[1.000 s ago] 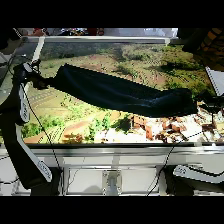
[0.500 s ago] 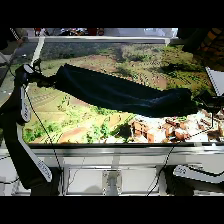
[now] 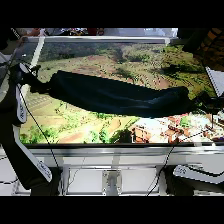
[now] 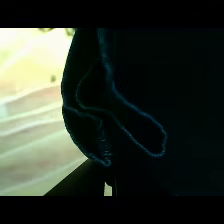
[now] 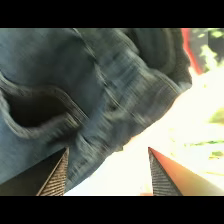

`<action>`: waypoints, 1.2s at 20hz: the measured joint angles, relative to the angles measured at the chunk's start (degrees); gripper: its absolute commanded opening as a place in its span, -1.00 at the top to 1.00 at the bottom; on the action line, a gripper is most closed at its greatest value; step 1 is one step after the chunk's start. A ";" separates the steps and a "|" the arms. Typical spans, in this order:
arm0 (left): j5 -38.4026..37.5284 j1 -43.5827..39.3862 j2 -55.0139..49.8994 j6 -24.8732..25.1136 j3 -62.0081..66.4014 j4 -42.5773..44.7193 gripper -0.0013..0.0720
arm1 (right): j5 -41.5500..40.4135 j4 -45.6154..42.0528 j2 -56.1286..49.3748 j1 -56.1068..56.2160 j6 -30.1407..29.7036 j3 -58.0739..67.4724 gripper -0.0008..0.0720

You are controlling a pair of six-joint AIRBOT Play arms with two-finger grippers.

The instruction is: Fold the clothes and pants, and hang the long-sleeved shirts on hangers.

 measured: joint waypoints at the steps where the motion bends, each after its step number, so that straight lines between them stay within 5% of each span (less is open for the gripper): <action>1: -1.05 0.68 1.88 0.15 -2.19 0.96 0.91 | 0.63 -0.55 0.39 0.15 -0.57 -0.26 -0.52; 13: 5.99 10.78 34.99 6.08 -49.59 6.03 0.88 | 2.82 -8.37 13.92 0.46 -2.64 -12.26 -0.52; 14: 6.95 11.87 37.27 6.56 -52.13 6.08 0.82 | 2.97 -8.55 14.86 0.46 -2.67 -12.66 -0.52; 16: 8.48 14.12 41.35 7.06 -55.54 6.38 0.14 | 3.91 -9.38 16.46 0.46 -2.71 -13.16 -0.52; 19: 10.47 17.18 46.31 7.43 -57.90 6.56 0.05 | 4.85 -11.26 17.70 0.46 -3.10 -13.46 -0.52; 21: 11.93 18.38 48.94 7.58 -58.58 6.43 -0.44 | 4.00 -11.32 18.03 0.50 -3.50 -13.57 -0.52; 24: 13.79 19.19 51.82 7.76 -59.04 5.77 -0.45 | 0.04 -10.51 17.94 1.92 -3.93 -13.40 -0.52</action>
